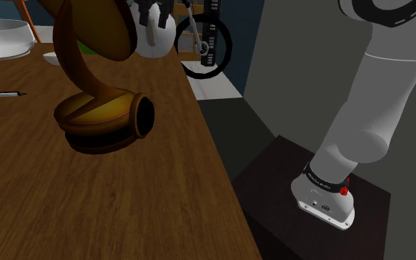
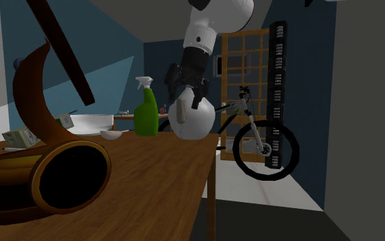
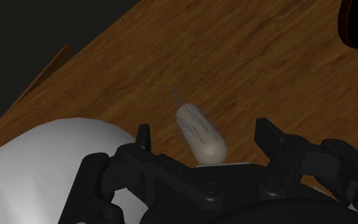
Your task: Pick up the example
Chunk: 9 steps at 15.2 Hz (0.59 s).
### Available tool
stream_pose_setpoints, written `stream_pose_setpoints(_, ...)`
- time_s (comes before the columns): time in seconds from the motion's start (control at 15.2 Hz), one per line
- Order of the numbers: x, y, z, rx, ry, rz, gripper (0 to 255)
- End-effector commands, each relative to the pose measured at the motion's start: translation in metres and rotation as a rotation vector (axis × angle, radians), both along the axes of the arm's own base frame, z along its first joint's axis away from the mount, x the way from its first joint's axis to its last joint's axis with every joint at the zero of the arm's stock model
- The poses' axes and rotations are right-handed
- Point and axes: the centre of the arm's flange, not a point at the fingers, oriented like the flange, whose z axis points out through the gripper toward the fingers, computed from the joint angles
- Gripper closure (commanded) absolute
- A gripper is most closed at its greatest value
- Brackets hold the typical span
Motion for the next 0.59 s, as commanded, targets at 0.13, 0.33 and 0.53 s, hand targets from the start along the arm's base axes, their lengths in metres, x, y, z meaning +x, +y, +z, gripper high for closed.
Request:
stream_pose_setpoints(0.13, 0.0000, 0.0003, -0.0059, 0.000, -0.001, 0.000, 255)
stream_pose_setpoints(0.33, -0.0001, 0.0004, -0.0058, 0.000, -0.001, 0.000, 255)
stream_pose_setpoints(0.53, -0.0002, 0.0004, -0.0060, 0.000, -0.001, 0.000, 255)
